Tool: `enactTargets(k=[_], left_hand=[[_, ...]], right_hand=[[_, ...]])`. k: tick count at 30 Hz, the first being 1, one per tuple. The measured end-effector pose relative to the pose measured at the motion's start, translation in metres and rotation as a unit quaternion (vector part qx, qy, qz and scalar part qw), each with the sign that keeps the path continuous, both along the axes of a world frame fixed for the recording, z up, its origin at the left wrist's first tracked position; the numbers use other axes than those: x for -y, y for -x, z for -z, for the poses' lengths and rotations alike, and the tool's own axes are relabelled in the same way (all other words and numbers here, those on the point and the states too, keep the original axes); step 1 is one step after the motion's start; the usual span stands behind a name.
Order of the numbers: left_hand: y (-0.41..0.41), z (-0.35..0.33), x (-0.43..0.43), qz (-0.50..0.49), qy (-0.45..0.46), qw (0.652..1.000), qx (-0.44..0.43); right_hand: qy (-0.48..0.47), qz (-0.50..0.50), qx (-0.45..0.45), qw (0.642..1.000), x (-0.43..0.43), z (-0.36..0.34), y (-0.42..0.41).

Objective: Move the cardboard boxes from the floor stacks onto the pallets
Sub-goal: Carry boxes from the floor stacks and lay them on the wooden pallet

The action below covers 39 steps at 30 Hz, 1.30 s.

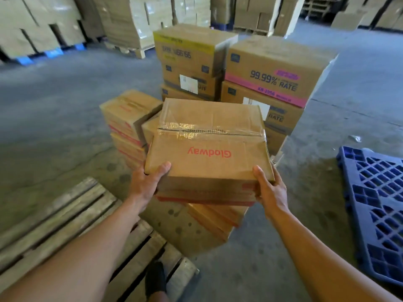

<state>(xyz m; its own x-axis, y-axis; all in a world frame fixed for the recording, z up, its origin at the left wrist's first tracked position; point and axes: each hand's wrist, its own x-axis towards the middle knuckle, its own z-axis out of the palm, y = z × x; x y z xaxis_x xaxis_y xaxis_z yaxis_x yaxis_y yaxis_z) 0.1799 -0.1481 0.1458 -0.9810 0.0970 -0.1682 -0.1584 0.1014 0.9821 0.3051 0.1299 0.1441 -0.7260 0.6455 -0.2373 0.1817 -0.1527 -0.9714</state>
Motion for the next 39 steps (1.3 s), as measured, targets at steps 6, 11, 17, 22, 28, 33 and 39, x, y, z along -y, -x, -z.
enactTargets(k=[6,11,17,22,28,33,39], left_hand=[[-0.065,-0.043,0.071,-0.103,-0.006,0.994,-0.028],[-0.126,-0.058,0.142,-0.183,0.012,0.982,-0.038],[-0.240,-0.055,0.226,-0.263,0.027,0.963,-0.045],[-0.383,-0.042,0.304,-0.340,0.055,0.939,-0.021],[-0.529,-0.031,0.379,-0.445,0.060,0.893,0.030],[-0.592,-0.016,0.428,-0.469,0.036,0.882,0.039],[-0.610,0.015,0.485,-0.428,-0.011,0.900,0.079]], right_hand=[[-0.020,-0.091,-0.021,0.995,0.054,-0.033,-0.008],[-0.033,-0.156,-0.049,0.986,0.112,-0.040,-0.024],[-0.009,-0.251,-0.056,0.966,0.195,-0.042,-0.084],[-0.002,-0.347,-0.032,0.937,0.276,-0.023,-0.175],[-0.005,-0.448,0.009,0.894,0.371,-0.006,-0.269],[-0.006,-0.500,0.036,0.865,0.436,0.015,-0.296],[-0.002,-0.565,0.082,0.821,0.508,0.051,-0.286]])
